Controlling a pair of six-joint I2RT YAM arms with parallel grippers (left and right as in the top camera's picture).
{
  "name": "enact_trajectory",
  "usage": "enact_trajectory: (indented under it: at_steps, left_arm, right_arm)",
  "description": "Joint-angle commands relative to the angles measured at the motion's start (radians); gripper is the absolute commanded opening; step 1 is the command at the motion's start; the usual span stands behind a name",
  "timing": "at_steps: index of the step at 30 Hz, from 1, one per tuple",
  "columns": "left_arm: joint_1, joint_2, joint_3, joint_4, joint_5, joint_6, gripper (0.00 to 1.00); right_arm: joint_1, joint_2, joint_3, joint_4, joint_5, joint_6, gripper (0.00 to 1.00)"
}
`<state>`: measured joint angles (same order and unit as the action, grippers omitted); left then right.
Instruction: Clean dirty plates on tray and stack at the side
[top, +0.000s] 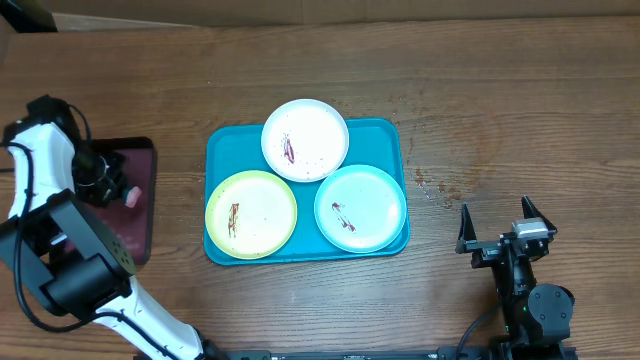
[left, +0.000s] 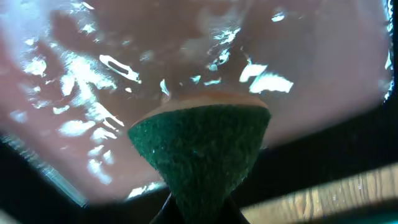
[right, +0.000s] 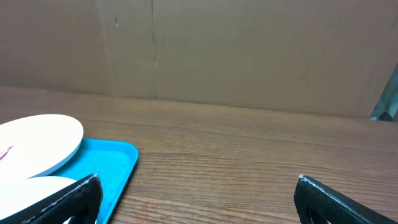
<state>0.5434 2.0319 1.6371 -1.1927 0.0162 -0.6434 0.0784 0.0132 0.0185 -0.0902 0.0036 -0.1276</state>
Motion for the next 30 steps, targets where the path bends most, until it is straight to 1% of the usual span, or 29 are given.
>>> enact_trajectory:
  at_steps: [1,3,5,9,13,18,21,25,30]
  left_arm:
    - [0.019,-0.002,0.157,-0.078,0.003,0.039,0.04]
    - [0.019,-0.002,0.255,-0.15,0.003,0.055,0.04]
    - [0.016,-0.002,0.301,-0.172,0.003,0.082,0.04]
    - [0.005,-0.001,0.318,-0.172,-0.008,0.098,0.04]
    - [-0.011,0.001,0.229,-0.104,-0.053,0.097,0.04]
    - [-0.019,0.002,0.029,0.076,-0.051,0.09,0.04]
    - [-0.011,0.002,-0.03,0.117,-0.049,0.09,0.04]
    - [-0.007,0.0,-0.021,0.098,-0.048,0.102,0.04]
    - [-0.007,-0.001,0.115,-0.016,-0.048,0.102,0.04]
  right_arm:
    - [0.0,-0.006,-0.011,0.006,-0.006,0.0,1.0]
    - [0.0,-0.006,-0.011,0.006,-0.006,0.0,1.0]
    - [0.0,-0.006,-0.011,0.006,-0.006,0.0,1.0]
    - [0.0,-0.006,-0.011,0.006,-0.006,0.0,1.0]
    - [0.0,-0.006,-0.011,0.006,-0.006,0.0,1.0]
    - [0.0,-0.006,-0.011,0.006,-0.006,0.0,1.0]
    - [0.0,-0.006,-0.011,0.006,-0.006,0.0,1.0]
    - [0.0,-0.006,-0.011,0.006,-0.006,0.0,1.0]
    - [0.0,-0.006,-0.011,0.006,-0.006,0.0,1.0]
